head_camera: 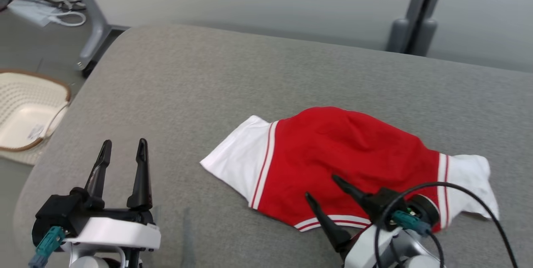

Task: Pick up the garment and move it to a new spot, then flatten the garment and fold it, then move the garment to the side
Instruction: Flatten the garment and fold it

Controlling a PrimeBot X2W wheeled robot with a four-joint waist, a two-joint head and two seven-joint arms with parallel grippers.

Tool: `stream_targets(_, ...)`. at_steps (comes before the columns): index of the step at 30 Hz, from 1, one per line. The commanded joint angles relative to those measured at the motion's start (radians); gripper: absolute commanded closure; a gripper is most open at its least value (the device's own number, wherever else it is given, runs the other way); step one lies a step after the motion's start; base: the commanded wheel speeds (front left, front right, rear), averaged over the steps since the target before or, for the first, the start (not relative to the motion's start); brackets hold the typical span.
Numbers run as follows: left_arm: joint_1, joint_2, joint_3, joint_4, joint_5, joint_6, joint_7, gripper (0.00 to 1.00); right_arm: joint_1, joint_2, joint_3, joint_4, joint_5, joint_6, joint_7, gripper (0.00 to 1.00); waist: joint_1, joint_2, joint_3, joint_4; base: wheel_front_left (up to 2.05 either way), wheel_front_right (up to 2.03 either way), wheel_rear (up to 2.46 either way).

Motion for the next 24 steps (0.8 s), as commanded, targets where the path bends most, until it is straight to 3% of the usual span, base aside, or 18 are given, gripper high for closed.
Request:
stream_targets(1,-0.027,-0.006,-0.003,0.006,0.006,-0.008,-0.007,0.00,-0.027,-0.008,0.029,0.032,0.012,0.000,0.000,0.00,0.0000,-0.0001,0.026,0.049,0.00,0.00,0.00)
stream_targets(9,-0.079,-0.029,-0.017,0.037,0.013,-0.033,-0.027,0.00,-0.135,-0.020,0.185,0.239,0.051,0.000,-0.008,0.00,0.0000,-0.0001,0.055,0.116,0.00,0.00,0.00)
stream_targets(19,-0.097,-0.044,-0.002,0.050,0.025,-0.041,-0.036,0.00,-0.240,-0.002,0.287,0.519,0.090,0.000,-0.005,0.00,0.0000,-0.0001,0.067,0.120,0.00,0.00,0.00)
stream_targets(21,-0.106,-0.047,0.003,0.050,0.027,-0.048,-0.037,0.00,-0.271,0.003,0.312,0.573,0.107,0.000,-0.009,0.87,0.0000,-0.0001,0.077,0.113,0.00,0.00,0.00)
stream_targets(22,-0.108,-0.048,0.003,0.051,0.028,-0.050,-0.037,0.00,-0.278,0.005,0.318,0.586,0.113,0.000,-0.013,1.00,0.0000,-0.0001,0.079,0.111,0.00,0.00,0.00)
stream_targets(24,-0.105,-0.051,0.007,0.054,0.033,-0.052,-0.038,0.00,-0.294,0.012,0.330,0.599,0.125,0.000,-0.028,1.00,0.0000,-0.0001,0.082,0.107,0.00,0.00,0.00)
